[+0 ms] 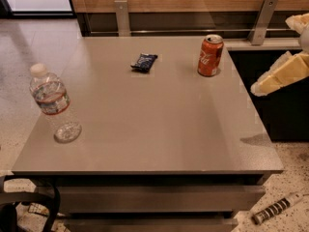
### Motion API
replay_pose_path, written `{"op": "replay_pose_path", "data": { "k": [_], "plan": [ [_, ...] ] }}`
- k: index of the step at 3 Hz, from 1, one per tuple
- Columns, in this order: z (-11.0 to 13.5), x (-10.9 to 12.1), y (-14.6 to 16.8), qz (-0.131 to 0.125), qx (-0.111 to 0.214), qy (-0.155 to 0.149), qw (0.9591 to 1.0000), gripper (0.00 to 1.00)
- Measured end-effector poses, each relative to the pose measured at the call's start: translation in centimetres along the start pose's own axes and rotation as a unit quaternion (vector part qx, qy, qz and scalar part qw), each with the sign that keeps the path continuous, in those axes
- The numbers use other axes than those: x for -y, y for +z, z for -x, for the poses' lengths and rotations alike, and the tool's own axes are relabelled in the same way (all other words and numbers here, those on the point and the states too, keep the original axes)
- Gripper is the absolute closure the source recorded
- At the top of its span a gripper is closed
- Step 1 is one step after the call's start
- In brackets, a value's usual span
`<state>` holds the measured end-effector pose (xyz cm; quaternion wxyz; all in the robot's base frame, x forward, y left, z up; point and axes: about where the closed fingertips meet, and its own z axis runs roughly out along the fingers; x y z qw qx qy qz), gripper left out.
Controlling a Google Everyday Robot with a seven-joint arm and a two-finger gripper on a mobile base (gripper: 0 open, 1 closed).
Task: Move coke can near water bottle
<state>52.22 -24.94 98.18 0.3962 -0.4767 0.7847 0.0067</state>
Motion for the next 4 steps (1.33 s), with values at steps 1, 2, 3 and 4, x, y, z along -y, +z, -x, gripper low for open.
{"op": "replay_pose_path", "data": {
  "k": [1,2,3,4],
  "plan": [
    [0.0,2.6,2.5,-0.030,0.097,0.050,0.9936,0.00],
    [1.0,6.0,4.3,-0.068,0.191,0.094,0.9748,0.00],
    [2.3,8.1,5.7,-0.078,0.264,0.126,0.9529,0.00],
    [2.3,8.1,5.7,-0.078,0.263,0.125,0.9536,0.00]
  ]
}}
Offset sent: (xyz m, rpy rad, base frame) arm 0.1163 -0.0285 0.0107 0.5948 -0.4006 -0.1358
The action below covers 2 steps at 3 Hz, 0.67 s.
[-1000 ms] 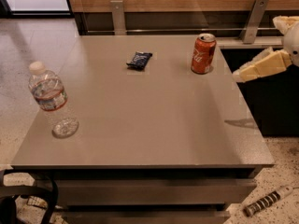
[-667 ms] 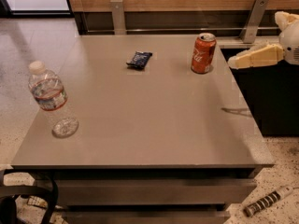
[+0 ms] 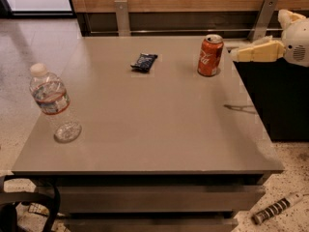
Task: Move coke can near water bottle
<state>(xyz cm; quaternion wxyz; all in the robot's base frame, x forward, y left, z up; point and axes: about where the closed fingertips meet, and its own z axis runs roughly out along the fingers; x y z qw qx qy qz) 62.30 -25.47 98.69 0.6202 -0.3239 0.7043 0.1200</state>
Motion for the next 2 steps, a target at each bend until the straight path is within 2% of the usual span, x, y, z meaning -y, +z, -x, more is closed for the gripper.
{"op": "replay_pose_path", "data": {
  "k": [1,2],
  "plan": [
    [-0.6,-0.1,0.8,0.000,0.008,0.017,0.9998,0.00],
    [-2.2,0.2,2.9,0.001,0.030,0.054,0.9981,0.00]
  ]
}}
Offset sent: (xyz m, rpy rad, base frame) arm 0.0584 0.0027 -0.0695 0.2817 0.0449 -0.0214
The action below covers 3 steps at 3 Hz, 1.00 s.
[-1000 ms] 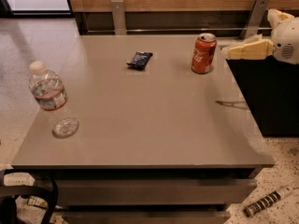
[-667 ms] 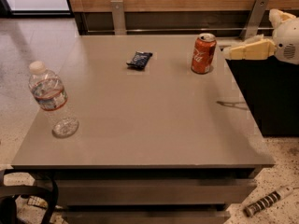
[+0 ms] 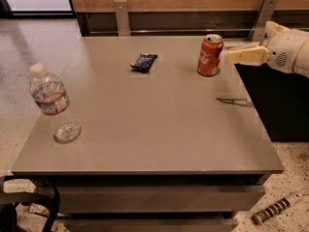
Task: Move coke can near water bottle
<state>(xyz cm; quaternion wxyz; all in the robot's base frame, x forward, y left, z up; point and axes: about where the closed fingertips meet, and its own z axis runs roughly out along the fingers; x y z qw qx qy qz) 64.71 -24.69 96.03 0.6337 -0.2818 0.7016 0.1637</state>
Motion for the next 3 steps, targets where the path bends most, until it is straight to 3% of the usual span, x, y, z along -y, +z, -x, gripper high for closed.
{"op": "replay_pose_path", "data": {
  "k": [1,3],
  "plan": [
    [-2.5,0.8,2.6,0.004,0.016,0.034,0.9993,0.00],
    [-5.4,1.8,7.4,0.022,0.042,0.054,0.9974,0.00]
  ]
}}
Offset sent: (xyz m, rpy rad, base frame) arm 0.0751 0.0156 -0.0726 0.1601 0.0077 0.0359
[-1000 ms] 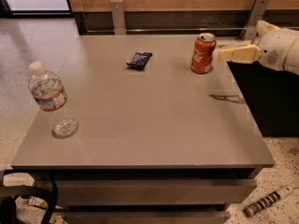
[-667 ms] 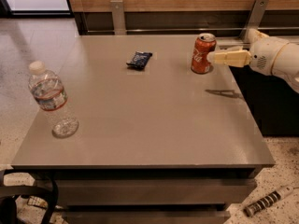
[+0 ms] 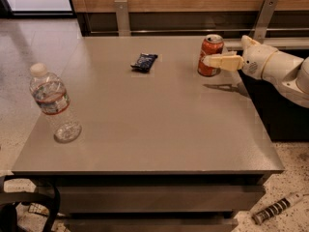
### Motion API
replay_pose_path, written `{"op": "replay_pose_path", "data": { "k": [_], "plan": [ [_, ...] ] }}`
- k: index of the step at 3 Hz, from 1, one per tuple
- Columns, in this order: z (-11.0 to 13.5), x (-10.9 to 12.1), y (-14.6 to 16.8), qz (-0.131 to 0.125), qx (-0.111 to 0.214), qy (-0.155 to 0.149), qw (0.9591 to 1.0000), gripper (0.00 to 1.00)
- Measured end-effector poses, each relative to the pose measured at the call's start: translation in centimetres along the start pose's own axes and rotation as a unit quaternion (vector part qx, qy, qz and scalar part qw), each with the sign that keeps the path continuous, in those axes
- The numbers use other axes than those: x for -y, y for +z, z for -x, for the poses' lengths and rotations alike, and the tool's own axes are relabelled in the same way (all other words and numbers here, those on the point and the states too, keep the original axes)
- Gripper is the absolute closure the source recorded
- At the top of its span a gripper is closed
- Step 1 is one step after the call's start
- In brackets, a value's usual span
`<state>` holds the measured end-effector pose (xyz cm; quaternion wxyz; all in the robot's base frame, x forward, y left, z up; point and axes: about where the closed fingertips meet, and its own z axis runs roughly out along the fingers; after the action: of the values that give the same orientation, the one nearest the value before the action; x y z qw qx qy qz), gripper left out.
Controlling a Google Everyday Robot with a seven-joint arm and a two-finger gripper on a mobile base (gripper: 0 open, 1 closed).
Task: Move coke can near water bottle
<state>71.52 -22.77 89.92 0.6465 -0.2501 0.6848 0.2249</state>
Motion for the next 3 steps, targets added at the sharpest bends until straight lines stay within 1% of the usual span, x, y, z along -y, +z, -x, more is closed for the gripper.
{"op": "replay_pose_path", "data": {
  "k": [1,2,3],
  "plan": [
    [-0.3,-0.3,2.1,0.018,0.003,-0.001,0.9998,0.00],
    [-0.7,-0.8,4.2,0.037,-0.001,-0.002,0.9993,0.00],
    [-0.7,-1.1,4.5,0.040,0.000,-0.002,0.9992,0.14]
  ]
}}
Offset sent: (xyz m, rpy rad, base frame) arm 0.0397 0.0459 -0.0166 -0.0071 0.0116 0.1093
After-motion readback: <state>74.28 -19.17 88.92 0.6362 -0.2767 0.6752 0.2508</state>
